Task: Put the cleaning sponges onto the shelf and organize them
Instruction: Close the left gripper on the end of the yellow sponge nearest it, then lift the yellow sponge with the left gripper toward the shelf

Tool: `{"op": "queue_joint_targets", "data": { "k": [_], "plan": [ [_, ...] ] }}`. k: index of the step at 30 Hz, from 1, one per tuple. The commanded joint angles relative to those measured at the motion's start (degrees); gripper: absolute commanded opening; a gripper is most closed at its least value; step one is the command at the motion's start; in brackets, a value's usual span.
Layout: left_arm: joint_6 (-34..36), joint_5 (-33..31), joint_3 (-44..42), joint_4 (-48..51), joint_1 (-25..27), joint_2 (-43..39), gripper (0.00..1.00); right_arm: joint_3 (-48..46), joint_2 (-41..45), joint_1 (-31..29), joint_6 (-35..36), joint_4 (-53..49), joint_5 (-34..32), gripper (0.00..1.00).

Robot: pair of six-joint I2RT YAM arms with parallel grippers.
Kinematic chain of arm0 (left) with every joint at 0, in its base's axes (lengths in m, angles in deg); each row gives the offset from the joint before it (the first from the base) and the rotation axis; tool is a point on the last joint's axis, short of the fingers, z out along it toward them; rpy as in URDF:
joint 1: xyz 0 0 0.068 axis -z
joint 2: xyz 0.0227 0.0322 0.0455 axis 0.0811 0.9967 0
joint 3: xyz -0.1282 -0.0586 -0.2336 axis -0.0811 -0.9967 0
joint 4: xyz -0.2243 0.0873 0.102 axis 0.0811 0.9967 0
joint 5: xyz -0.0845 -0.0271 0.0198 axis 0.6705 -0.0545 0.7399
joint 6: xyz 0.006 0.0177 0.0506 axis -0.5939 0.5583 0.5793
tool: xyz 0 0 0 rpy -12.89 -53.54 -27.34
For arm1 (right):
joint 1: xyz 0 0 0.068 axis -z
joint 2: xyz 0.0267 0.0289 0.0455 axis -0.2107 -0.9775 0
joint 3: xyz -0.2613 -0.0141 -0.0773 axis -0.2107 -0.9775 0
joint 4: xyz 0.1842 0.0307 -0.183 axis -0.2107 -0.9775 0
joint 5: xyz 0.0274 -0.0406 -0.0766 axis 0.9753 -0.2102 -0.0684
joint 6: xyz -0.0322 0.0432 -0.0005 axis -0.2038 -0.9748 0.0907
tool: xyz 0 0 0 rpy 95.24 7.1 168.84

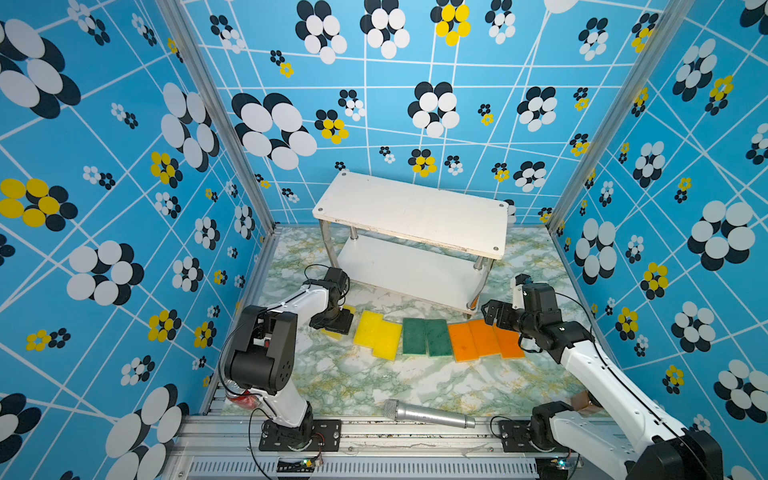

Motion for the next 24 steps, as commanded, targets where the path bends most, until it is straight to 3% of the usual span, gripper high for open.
{"op": "queue_joint_targets", "data": {
  "k": [1, 4, 11, 16, 24],
  "plan": [
    [-2.08, 0.39, 0.8, 1.1, -0.79, 1.07, 0.73, -0.67, 0.85, 0.48, -0.06, -0.38, -0.98, 0.99],
    [-2.61, -0.1, 0.37, 0.67, -1.05, 0.23, 0.65, -0.62, 0.61, 0.43, -0.26, 0.1, -0.75, 0.99],
    [-3.22, 2.44, -0.1, 0.0, -1.51, -2.56, 0.61, -0.31, -0.59, 0.43, -0.5, 0.82, -0.71, 0.99],
    [-3.6, 4.4, -0.09, -0.27, -1.5, -3.96, 0.62, -0.22, -1.17, 0.43, -0.59, 1.26, -0.69, 0.99],
    [-3.18, 3.29, -0.26, -1.16, -1.58, -1.64, 0.72, -0.28, -1.17, 0.43, -0.5, 1.38, -0.17, 0.99]
  ]
}}
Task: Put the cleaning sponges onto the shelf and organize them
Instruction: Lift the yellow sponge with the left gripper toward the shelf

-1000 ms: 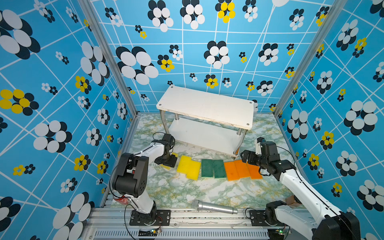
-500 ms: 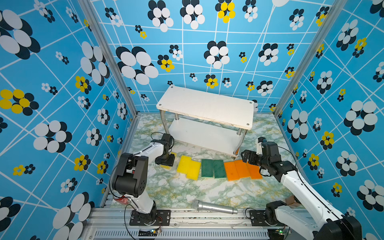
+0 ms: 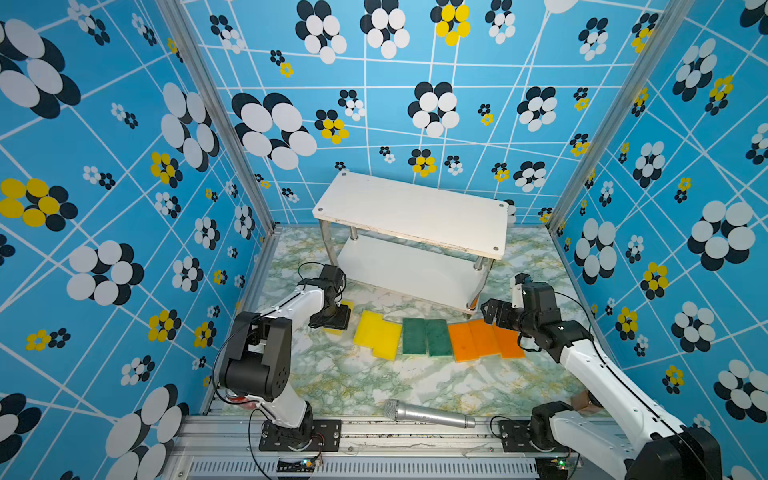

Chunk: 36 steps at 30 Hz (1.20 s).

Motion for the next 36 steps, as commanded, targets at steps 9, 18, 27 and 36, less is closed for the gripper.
{"op": "queue_joint_targets", "data": {
  "k": [9, 18, 27, 36],
  "plan": [
    [1.85, 0.36, 2.17, 0.5, -1.4, 4.41, 0.75, -0.62, 1.06, 0.43, -1.46, 0.11, -1.18, 0.99],
    [3.36, 2.61, 1.36, -0.14, -2.07, 4.63, 0.82, -0.15, 0.27, 0.43, -1.91, 0.46, -0.98, 0.99],
    [4.21, 2.63, 0.88, -0.46, -2.02, 4.67, 0.85, -0.16, 0.35, 0.43, -2.35, 0.54, -1.6, 0.99],
    [4.35, 2.88, 1.16, 0.25, -1.34, 5.47, 0.78, -0.44, 0.36, 0.43, -2.61, 0.78, -1.75, 0.99]
  ]
}}
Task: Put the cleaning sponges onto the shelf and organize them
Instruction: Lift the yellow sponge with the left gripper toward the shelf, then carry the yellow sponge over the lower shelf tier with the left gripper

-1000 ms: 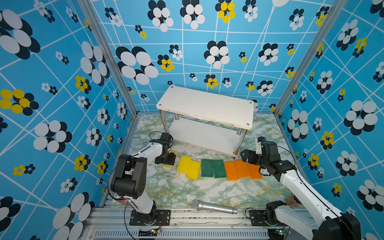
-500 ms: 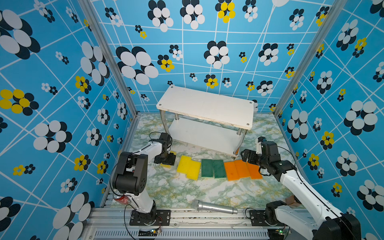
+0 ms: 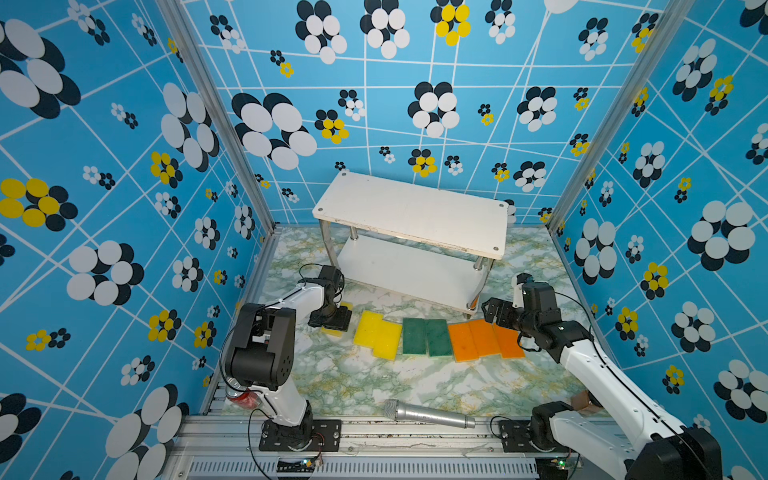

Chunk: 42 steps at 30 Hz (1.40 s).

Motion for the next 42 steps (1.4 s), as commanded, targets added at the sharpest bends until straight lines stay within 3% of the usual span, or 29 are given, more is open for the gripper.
{"op": "queue_joint_targets", "data": {
  "k": [1, 8, 18, 21, 29, 42],
  "plan": [
    [0.65, 0.86, 0.43, 1.0, 0.56, 1.42, 0.78, -0.49, 0.34, 0.43, -1.0, 0.56, -0.81, 0.99],
    [-1.95, -0.45, 0.54, 1.47, 1.33, -0.9, 0.59, -1.17, 0.83, 0.43, -1.34, 1.08, -1.08, 0.99],
    [-4.44, 1.03, 1.05, 2.75, 1.87, -7.88, 0.58, -1.37, 0.59, 0.43, -1.19, 1.61, -1.05, 0.99],
    [-4.36, 0.28, 2.29, 4.05, 4.02, -10.21, 0.62, -1.39, 0.31, 0.43, -1.19, 1.92, -1.0, 0.99],
    [-8.9, -0.19, 6.34, 2.55, 10.28, -15.52, 0.61, -2.15, 1.62, 0.52, -1.28, 1.62, -0.88, 0.99],
    [-17.02, -4.6, 2.78, -15.44, 22.22, -17.17, 0.62, -2.5, 4.7, 1.13, 0.66, -0.95, -1.42, 0.99]
  ]
}}
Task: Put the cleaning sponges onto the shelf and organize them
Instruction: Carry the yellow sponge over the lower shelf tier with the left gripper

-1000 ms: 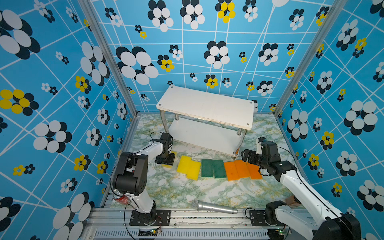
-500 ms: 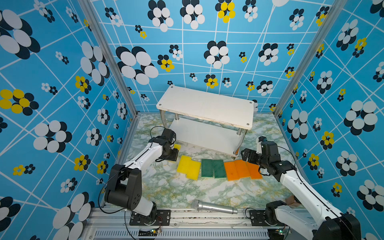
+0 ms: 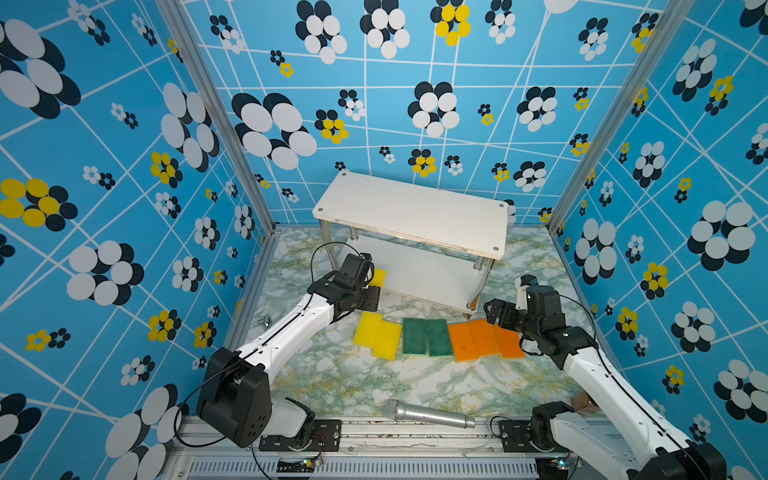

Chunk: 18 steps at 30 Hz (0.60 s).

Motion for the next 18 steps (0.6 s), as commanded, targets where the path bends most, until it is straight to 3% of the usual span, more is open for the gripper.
{"op": "queue_joint_targets", "data": {
  "k": [1, 12, 18],
  "plan": [
    [-3.24, -3.51, -1.58, -8.48, 3.9, 0.72, 0.62, -0.71, 1.1, 0.48, 0.59, -1.72, -1.07, 0.99],
    [-6.28, -9.51, 3.31, -19.31, 14.01, 12.46, 0.63, -2.16, 3.34, 1.35, 0.33, -2.07, -1.31, 0.99],
    [-5.88, -14.44, 8.91, -20.62, 18.08, 18.07, 0.62, -2.94, 4.7, 1.53, 0.33, -2.82, -1.26, 0.99]
  ]
}}
